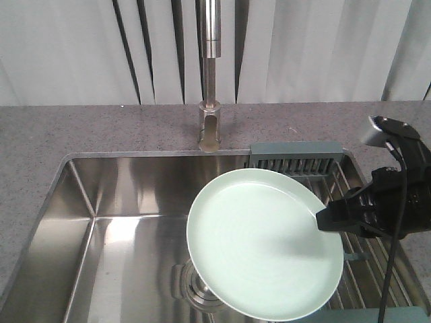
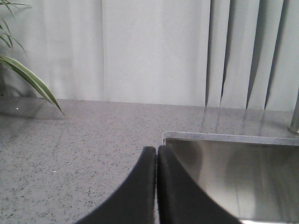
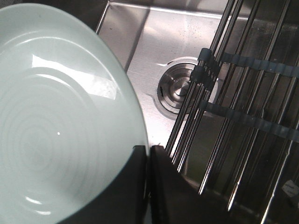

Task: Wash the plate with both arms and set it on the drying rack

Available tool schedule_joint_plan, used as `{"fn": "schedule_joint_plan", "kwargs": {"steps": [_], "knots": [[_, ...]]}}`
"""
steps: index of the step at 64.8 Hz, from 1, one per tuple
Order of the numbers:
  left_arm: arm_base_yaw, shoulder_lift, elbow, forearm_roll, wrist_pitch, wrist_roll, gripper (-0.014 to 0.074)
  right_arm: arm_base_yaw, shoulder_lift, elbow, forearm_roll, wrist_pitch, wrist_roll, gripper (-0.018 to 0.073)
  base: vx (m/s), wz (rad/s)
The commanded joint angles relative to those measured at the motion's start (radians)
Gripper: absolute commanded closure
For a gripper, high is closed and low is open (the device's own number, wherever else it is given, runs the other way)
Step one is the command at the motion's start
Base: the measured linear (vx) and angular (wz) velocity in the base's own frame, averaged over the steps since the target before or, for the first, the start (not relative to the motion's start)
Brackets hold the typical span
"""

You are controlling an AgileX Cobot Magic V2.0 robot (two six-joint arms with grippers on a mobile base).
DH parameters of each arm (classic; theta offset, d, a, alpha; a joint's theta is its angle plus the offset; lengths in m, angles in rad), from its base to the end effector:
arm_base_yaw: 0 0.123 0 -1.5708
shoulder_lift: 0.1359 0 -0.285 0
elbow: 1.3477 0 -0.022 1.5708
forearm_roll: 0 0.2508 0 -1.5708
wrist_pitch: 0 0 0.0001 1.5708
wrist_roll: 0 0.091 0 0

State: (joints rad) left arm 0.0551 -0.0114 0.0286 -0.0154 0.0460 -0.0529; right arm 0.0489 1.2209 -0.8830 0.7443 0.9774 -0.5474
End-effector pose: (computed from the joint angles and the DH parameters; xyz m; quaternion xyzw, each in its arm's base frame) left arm 0.0567 0.0031 0.2000 -0.0428 0.6973 -0.0050 0.7155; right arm 0.2206 0.0620 0.2942 -0.1273 0.9212 0.2823 0.2358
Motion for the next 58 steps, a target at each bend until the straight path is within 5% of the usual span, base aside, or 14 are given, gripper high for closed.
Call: {"fn": "schedule_joint_plan", "kwargs": {"steps": [1, 58], "knots": [[-0.002, -0.014, -0.029, -0.002, -0.071, -0.008, 0.0603, -0.003, -0.024, -0.029, 0.048, -0.012, -0.010, 0.0568, 0.00, 0.00], [-0.002, -0.014, -0.029, -0.002, -0.071, -0.008, 0.0603, -0.003, -0.024, -0.029, 0.047, -0.013, -0.010, 0.0568, 0.00, 0.00]]}}
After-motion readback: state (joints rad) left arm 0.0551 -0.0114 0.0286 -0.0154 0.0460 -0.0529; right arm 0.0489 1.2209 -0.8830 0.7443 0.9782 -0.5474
